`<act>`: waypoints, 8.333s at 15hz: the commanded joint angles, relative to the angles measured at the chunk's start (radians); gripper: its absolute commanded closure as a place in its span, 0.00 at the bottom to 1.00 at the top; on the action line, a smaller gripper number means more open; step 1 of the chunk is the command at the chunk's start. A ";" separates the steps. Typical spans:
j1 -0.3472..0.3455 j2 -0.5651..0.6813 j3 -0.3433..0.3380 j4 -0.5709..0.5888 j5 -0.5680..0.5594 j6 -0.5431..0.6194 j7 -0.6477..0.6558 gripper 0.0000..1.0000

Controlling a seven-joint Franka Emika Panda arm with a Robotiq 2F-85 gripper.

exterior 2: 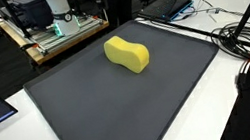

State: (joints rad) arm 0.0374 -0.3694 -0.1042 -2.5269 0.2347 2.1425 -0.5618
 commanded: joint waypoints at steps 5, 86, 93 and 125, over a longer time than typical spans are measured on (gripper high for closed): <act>0.023 0.086 0.029 0.034 -0.044 0.223 0.046 0.97; 0.029 0.289 0.200 0.245 -0.518 0.159 0.503 0.97; 0.073 0.329 0.271 0.296 -0.672 0.136 0.744 0.97; 0.261 0.832 0.268 0.945 -0.811 -0.317 1.021 0.97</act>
State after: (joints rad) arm 0.2916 0.3799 0.1926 -1.7543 -0.6687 1.8987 0.5047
